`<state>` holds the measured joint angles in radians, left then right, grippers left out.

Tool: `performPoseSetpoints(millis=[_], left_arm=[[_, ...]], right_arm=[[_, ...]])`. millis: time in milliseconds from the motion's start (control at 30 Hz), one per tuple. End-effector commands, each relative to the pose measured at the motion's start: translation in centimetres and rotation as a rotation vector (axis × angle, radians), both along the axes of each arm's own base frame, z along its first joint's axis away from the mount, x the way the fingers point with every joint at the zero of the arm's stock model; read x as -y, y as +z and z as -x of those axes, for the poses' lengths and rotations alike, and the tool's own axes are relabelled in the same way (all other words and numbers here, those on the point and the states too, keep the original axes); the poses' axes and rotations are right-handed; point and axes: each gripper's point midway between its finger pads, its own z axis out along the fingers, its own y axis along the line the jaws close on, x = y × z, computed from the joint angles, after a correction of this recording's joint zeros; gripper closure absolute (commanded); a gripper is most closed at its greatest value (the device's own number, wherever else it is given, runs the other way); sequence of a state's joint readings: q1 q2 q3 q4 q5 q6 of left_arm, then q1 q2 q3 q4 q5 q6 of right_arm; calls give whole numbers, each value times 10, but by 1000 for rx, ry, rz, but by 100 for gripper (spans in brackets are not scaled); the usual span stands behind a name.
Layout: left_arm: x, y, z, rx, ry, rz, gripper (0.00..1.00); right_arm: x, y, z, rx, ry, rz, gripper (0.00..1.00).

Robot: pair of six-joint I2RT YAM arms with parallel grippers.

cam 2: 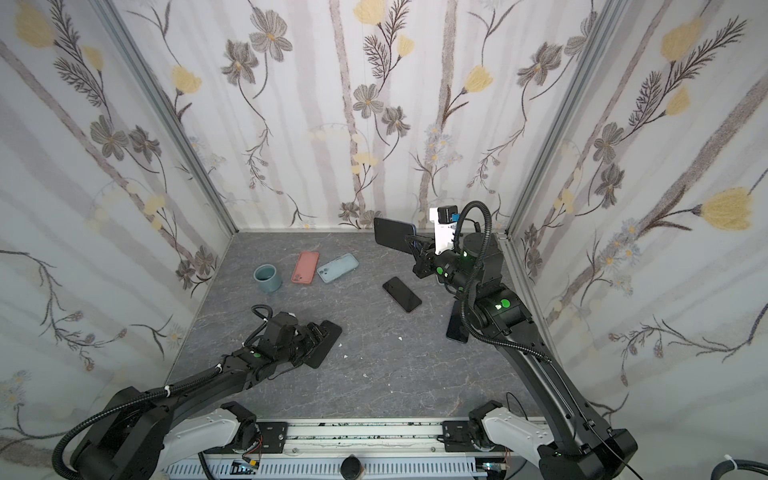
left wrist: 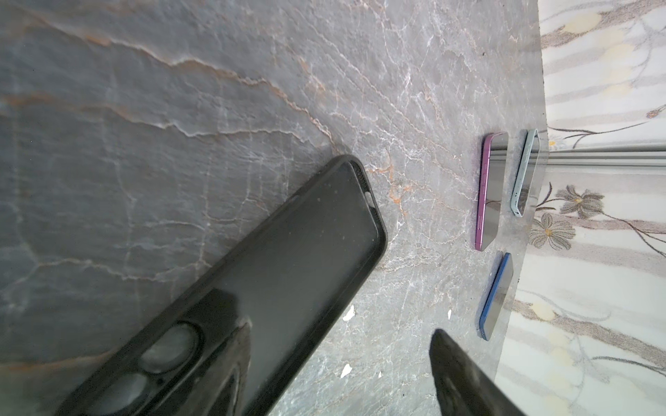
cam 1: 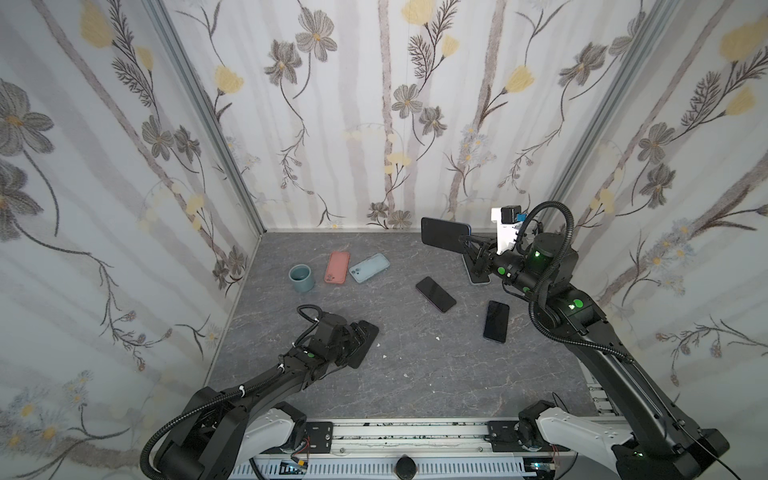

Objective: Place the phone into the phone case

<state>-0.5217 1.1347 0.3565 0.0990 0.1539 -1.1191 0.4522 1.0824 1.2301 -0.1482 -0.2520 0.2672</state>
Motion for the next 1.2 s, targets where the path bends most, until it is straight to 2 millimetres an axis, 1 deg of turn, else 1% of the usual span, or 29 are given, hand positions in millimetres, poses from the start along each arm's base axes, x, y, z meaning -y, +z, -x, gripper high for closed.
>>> performPoseSetpoints(millis=[0,167,367,600,667,733,800,900,1033,1167], left_arm=[[4,4,-5,20,1,22,22],[6,0,-7,12,2,26,22],[12,-1,-15,21,-28,7,23],[20,-2,-37,48,-101,-102,22],[22,-6,-43,49,-117,-132,22],[28,-8,-51,56,-147,-148,22],[35,-12,-56,53,-183,-154,22],[53,-16,-63,42,-248,-149,22],[81,-20,-63,49,-340,-153,23],[116,-22,-55,68,-465,-169,23]], right_arm=[[4,17,0,72,-23,-17,100],[4,12,-2,61,-27,-13,100],[3,11,-3,56,-23,-10,100],[3,10,-2,48,-24,-11,100],[4,10,-1,48,-25,-11,100],[6,12,0,51,-29,-11,100],[6,12,2,53,-30,-12,100],[9,13,4,55,-40,-9,100],[14,16,7,61,-55,-9,100],[16,18,9,62,-62,-8,100]])
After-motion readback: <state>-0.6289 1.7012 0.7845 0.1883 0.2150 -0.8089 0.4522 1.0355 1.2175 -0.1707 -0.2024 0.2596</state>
